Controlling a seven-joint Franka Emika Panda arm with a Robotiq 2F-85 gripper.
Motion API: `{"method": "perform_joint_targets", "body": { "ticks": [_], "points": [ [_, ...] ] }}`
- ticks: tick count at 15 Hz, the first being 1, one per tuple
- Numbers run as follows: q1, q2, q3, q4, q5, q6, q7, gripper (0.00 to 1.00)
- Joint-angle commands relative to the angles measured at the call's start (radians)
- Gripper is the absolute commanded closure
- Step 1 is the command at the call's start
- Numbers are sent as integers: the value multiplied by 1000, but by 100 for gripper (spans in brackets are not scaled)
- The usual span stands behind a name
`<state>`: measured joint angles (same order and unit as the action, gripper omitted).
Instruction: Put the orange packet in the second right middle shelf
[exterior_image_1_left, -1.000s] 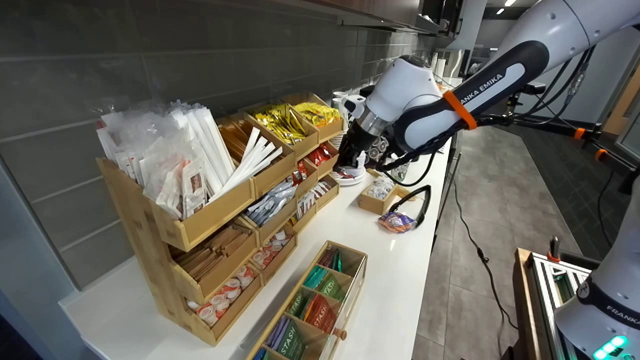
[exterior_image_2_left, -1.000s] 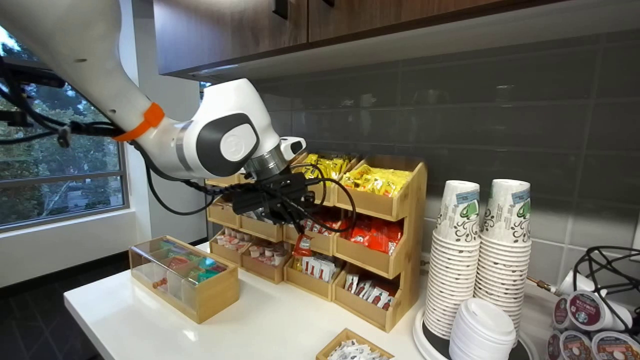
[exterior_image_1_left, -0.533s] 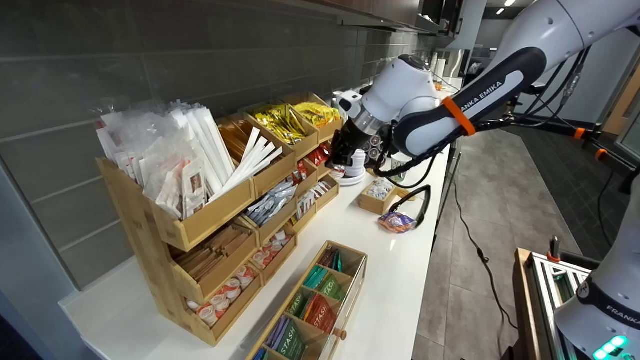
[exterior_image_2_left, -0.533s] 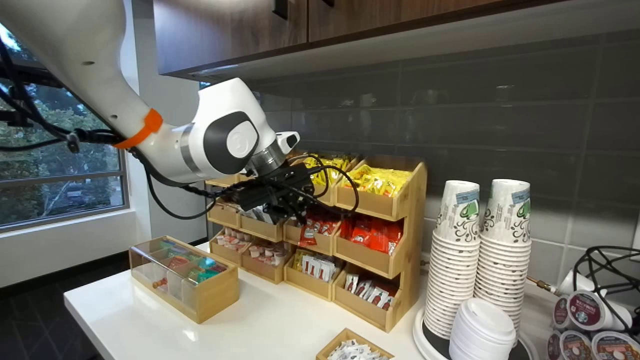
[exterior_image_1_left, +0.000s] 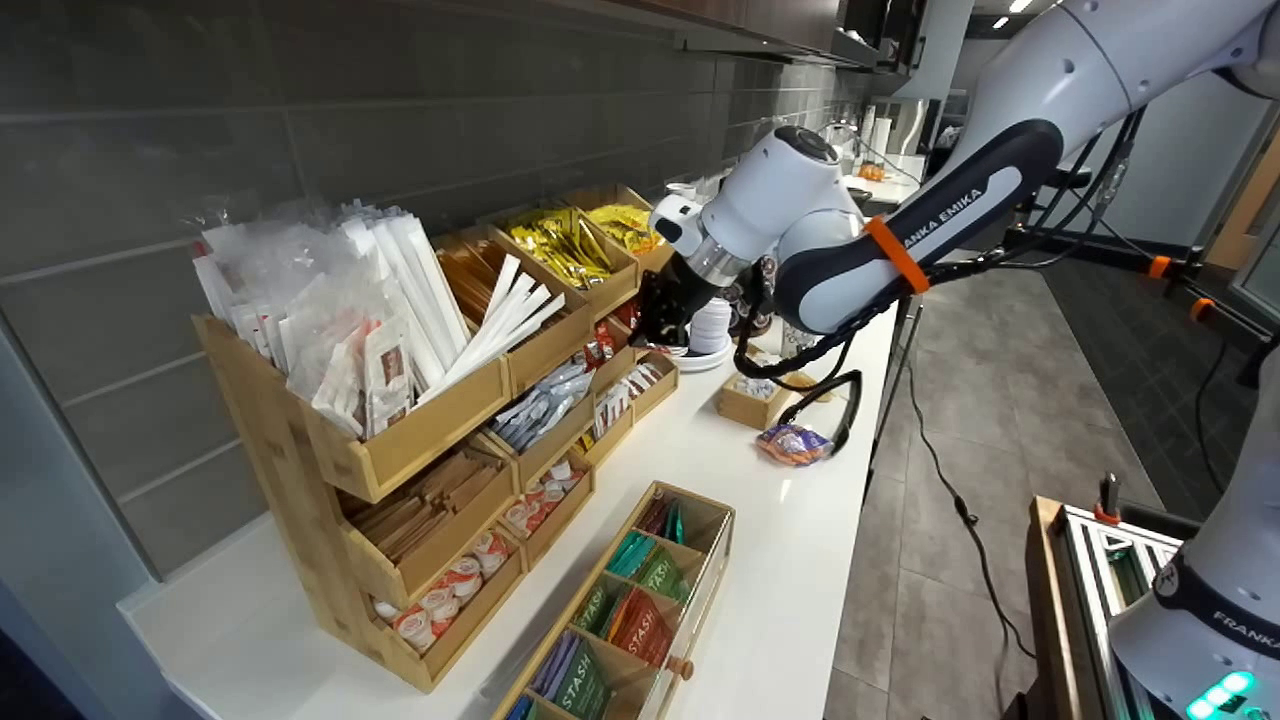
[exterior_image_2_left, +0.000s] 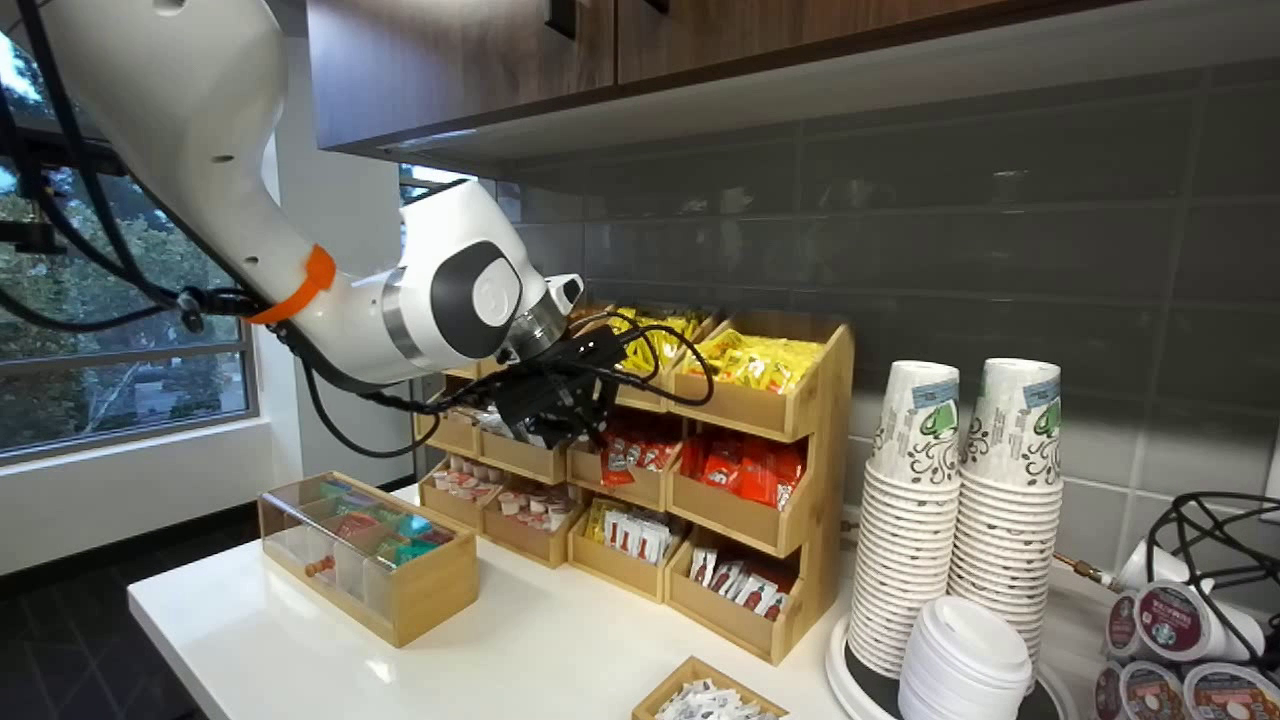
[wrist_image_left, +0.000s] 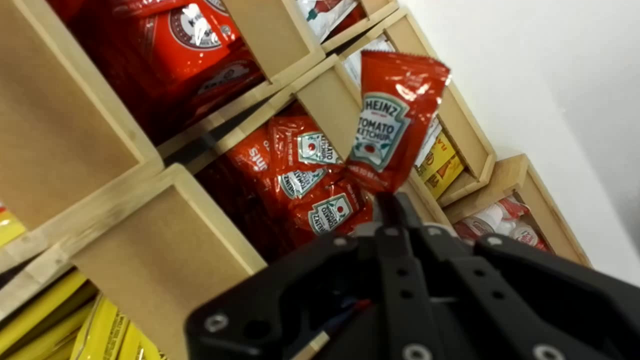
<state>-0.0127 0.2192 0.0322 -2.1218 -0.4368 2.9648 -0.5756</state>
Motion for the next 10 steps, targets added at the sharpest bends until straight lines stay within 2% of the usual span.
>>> {"method": "perform_joint_targets", "body": {
  "ticks": [1, 10],
  "points": [
    [7, 43, -11, 47, -56, 26, -39, 100],
    [3, 120, -1, 137, -53, 27, -155, 100]
  ]
}}
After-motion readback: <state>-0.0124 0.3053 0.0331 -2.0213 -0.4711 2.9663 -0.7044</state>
